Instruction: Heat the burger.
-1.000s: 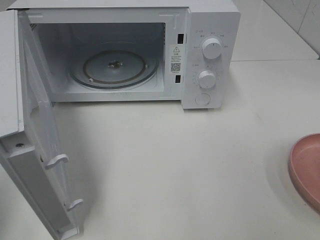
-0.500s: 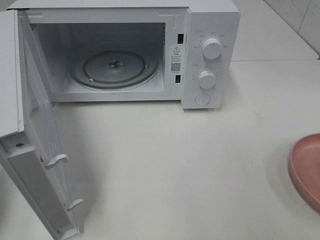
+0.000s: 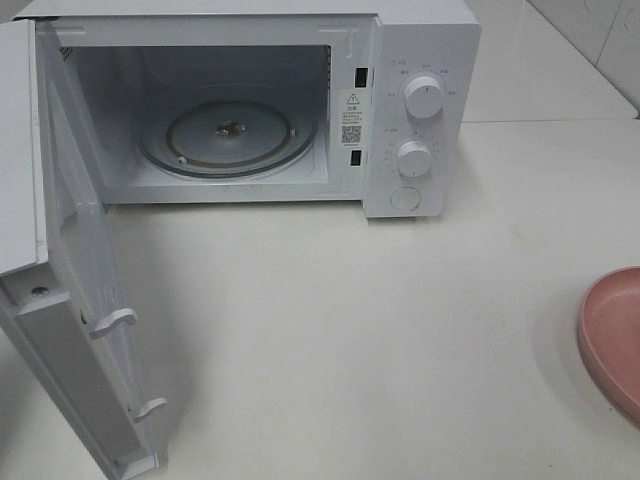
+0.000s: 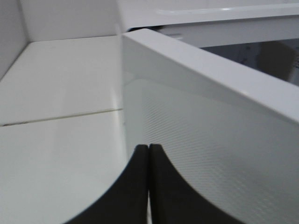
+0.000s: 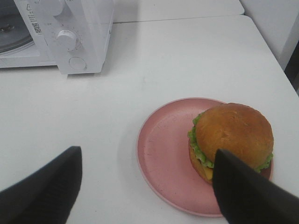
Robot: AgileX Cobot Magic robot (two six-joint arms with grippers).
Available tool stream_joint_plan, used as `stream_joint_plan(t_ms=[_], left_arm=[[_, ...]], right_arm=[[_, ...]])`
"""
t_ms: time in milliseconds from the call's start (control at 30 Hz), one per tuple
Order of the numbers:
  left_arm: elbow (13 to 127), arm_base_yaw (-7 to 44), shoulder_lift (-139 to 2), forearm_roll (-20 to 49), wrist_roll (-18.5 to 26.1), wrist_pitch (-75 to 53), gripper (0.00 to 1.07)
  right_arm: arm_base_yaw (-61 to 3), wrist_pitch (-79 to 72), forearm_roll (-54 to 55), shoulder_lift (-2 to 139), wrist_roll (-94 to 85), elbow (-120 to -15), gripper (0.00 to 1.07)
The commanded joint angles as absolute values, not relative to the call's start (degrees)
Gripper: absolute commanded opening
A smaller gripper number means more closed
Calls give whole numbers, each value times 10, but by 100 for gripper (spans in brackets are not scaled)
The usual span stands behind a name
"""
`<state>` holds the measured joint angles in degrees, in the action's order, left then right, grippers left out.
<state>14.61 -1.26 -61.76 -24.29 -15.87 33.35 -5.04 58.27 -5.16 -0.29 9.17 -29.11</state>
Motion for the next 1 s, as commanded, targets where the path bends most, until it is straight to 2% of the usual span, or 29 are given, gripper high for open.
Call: stream_joint_plan(t_ms=[33,67,167,200,233,333,400,500,567,600,667,700,733,1000], left_arm=[[146,-13,-664,-337,-222,423,0],[152,-13,-681,-366,-238,434,0],[156,-8,-690,-387,-248,438,0],[169,11,-705,-412,-261,438,0],[183,41,-722,-411,-260,437,0],[189,56,-731,-403,-257,435,0],[209,104,-759,-358,-239,433,0],[215,117,-768,-344,-227,433,0],[241,164,-803,-272,-186,434,0],[241,164,-803,-272,-186,434,0],[264,197,-830,-215,-160,433,0],[264,197,-830,-215,-160,433,0],[281,218,-849,-187,-146,434,0],[362,297,-922,-119,-115,432,0]], right_arm=[[-46,576,-53,-17,87,-290,72],[-46,576,-54,-17,88,-290,72],[-46,576,-55,-17,88,-290,72],[-46,576,-55,-17,88,-290,72],[-46,576,-55,-17,88,-290,72],[-46,576,-55,-17,88,-290,72],[-46,576,-55,-17,88,-290,72],[-46,576,-55,-17,88,-290,72],[-46,576,-55,-17,88,-290,72],[-46,576,-55,-17,88,-290,72],[-46,576,-55,-17,88,-290,72],[-46,576,-55,-17,88,-290,72],[-46,576,-55,-17,88,-290,72],[-46,576,-55,-17,88,-290,72]])
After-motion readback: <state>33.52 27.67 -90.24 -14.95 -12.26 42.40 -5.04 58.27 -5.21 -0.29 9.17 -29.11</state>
